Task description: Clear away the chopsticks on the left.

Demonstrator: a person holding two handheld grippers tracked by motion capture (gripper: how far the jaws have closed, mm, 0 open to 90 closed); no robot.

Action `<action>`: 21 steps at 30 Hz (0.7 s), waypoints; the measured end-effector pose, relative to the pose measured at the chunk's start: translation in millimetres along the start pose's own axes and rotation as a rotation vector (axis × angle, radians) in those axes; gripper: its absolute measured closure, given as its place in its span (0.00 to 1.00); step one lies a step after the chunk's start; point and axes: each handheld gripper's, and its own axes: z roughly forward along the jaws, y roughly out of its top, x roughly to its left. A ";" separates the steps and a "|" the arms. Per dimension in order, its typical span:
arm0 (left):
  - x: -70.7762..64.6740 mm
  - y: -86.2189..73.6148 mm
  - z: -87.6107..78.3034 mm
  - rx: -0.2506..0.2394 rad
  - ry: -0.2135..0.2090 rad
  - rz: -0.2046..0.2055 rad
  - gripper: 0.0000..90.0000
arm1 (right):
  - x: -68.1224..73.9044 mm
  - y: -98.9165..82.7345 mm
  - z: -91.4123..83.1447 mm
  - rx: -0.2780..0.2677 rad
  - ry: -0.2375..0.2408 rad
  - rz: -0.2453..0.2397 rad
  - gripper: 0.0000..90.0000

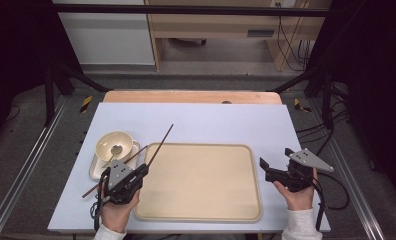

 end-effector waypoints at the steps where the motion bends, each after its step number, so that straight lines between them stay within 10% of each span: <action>1: -0.5 -0.1 0.6 -0.005 0.007 -0.014 0.94 | 0.0 0.2 -0.3 -0.001 0.000 0.002 0.08; 21: -14.9 -30.1 12.6 -0.055 0.111 -0.152 0.94 | 0.5 -0.6 1.7 0.003 0.002 0.001 0.08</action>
